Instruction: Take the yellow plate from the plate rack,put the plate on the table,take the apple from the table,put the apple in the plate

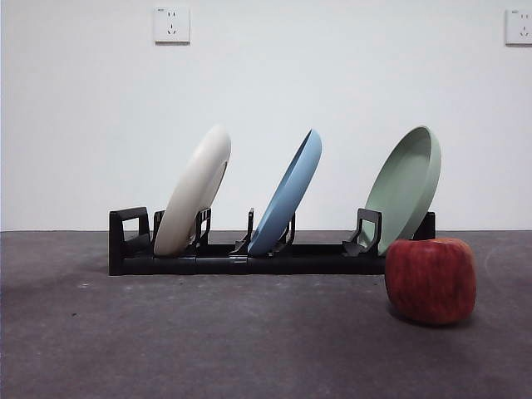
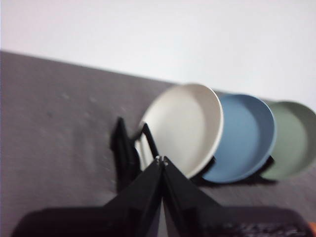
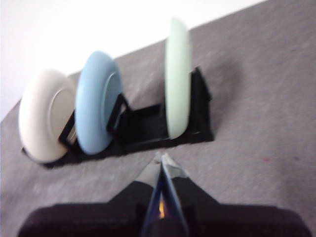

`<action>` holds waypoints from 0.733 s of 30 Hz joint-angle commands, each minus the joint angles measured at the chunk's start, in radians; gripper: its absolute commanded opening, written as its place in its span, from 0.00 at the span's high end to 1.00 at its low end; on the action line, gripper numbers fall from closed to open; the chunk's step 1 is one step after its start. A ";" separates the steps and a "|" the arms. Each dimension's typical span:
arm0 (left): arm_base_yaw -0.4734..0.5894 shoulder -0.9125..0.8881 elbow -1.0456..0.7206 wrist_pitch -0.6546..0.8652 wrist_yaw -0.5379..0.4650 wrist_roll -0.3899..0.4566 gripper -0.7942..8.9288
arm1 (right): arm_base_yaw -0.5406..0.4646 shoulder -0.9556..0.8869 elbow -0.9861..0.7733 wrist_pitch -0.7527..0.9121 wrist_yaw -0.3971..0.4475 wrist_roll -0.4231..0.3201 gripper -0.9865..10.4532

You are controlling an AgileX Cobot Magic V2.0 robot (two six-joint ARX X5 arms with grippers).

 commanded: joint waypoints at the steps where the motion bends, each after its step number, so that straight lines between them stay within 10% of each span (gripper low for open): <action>1: -0.001 0.135 0.064 -0.010 0.076 -0.003 0.92 | -0.002 0.117 0.090 -0.034 -0.052 -0.075 0.93; 9: -0.057 0.455 0.279 -0.077 0.230 0.005 0.82 | -0.002 0.351 0.273 -0.061 -0.178 -0.142 0.88; 14: -0.153 0.599 0.432 -0.134 0.192 0.024 0.65 | -0.002 0.423 0.323 -0.066 -0.177 -0.143 0.58; 22: -0.328 0.901 0.797 -0.265 -0.010 0.097 0.65 | -0.002 0.440 0.328 -0.080 -0.175 -0.143 0.58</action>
